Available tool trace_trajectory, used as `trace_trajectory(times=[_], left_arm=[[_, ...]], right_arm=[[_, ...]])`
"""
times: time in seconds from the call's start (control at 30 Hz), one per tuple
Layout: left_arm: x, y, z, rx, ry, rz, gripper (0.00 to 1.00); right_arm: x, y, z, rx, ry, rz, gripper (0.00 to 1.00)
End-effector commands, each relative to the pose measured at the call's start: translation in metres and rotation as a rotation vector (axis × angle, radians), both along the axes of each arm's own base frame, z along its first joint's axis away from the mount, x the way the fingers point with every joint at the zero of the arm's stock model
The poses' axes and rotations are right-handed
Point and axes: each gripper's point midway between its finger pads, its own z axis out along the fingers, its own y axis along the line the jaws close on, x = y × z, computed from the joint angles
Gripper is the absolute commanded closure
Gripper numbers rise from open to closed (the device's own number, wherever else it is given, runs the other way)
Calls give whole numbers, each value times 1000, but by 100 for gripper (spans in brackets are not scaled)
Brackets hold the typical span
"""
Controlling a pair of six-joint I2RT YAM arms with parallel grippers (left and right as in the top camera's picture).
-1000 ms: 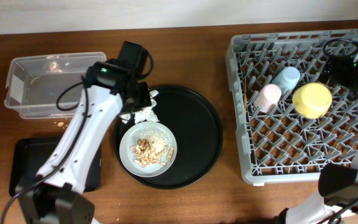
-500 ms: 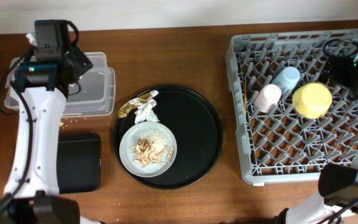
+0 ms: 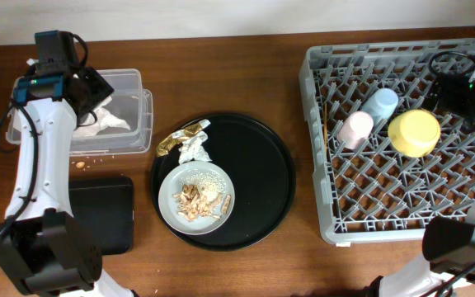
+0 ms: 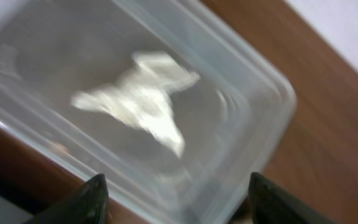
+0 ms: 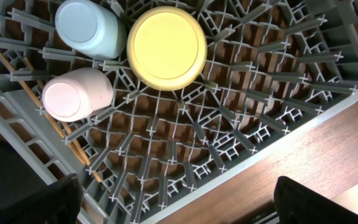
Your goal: Sort waste into correct bins and load items into the dishwasher rack
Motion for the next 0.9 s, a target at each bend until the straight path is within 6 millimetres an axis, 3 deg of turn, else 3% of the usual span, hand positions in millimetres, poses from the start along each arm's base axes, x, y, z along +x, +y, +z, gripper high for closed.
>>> trace_trajectory(times=[0.0,0.03,0.07,0.27,0.47,0.63,0.87], left_arm=[[-1,-82,7,-265,-22,-392,38],[-3,-96,8,-278,-25,-463,49],[-5,-106,8,-270,-22,-526,51],[-35,-156,-18,-145,158,-645,46],[-48,-210,-70,-110,308,-706,46],[-56,-226,-113,-124,423,-668,51],[-60,-217,-159,-80,535,-562,51]], right_arm=[[-1,-4,0,-19,8,0,1],[-1,-4,0,-19,8,0,1],[-1,-4,0,-19,8,0,1],[-1,-4,0,-19,8,0,1],[-1,-4,0,-19,8,0,1],[-1,-4,0,-19,8,0,1],[-1,-4,0,-19,8,0,1]])
